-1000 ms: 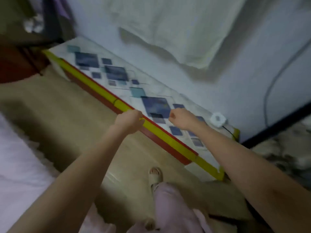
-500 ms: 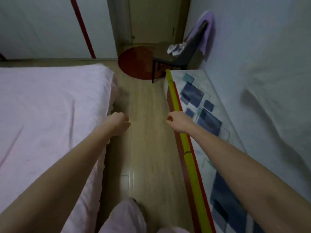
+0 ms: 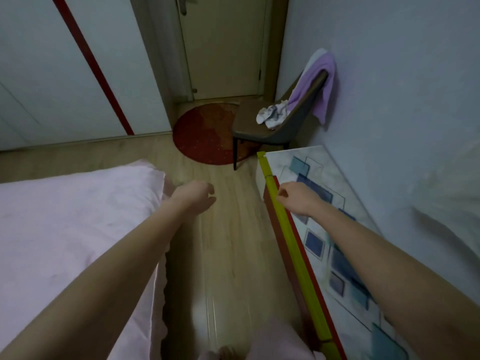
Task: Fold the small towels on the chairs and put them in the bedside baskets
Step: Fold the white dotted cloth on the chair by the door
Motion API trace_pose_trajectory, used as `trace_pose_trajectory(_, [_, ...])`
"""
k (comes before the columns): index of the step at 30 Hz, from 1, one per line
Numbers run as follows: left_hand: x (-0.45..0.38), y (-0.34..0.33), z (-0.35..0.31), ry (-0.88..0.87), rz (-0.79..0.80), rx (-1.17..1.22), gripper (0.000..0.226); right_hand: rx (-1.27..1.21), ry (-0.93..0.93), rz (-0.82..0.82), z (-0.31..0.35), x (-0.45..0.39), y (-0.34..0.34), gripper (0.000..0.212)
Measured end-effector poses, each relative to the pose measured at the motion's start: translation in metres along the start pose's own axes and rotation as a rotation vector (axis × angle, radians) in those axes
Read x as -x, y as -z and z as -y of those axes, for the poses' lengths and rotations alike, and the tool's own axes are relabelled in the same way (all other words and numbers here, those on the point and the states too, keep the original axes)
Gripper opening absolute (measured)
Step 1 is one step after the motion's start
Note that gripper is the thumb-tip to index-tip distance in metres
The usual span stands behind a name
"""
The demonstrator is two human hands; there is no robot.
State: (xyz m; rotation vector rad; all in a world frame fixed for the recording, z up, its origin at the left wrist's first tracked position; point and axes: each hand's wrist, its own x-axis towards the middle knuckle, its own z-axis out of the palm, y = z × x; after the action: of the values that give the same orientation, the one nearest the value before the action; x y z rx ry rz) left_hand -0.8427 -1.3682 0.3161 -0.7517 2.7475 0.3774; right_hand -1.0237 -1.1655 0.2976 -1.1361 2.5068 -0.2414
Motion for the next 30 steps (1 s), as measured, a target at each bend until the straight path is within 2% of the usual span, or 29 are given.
trace_pose_trajectory(7, [-0.197,0.052,-0.002,-0.043,0.001,0.017,0.038,0.009,-0.049,-0.022,-0.047,-0.190,0.049,0.023])
trace_pose_trajectory(17, [-0.426,0.113,0.051,0.053,0.100,0.102,0.033,0.060,-0.030,0.129,-0.062,-0.452,0.118,0.022])
trace_pose_trajectory(21, [-0.533,0.130,0.083,0.036,0.129,0.069,0.021,0.039,-0.082,0.132,-0.075,-0.549,0.126,0.022])
trace_pose_trajectory(30, [-0.749,0.190,0.128,-0.104,0.273,-0.070,0.030,-0.031,-0.319,0.133,-0.104,-0.716,0.134,0.025])
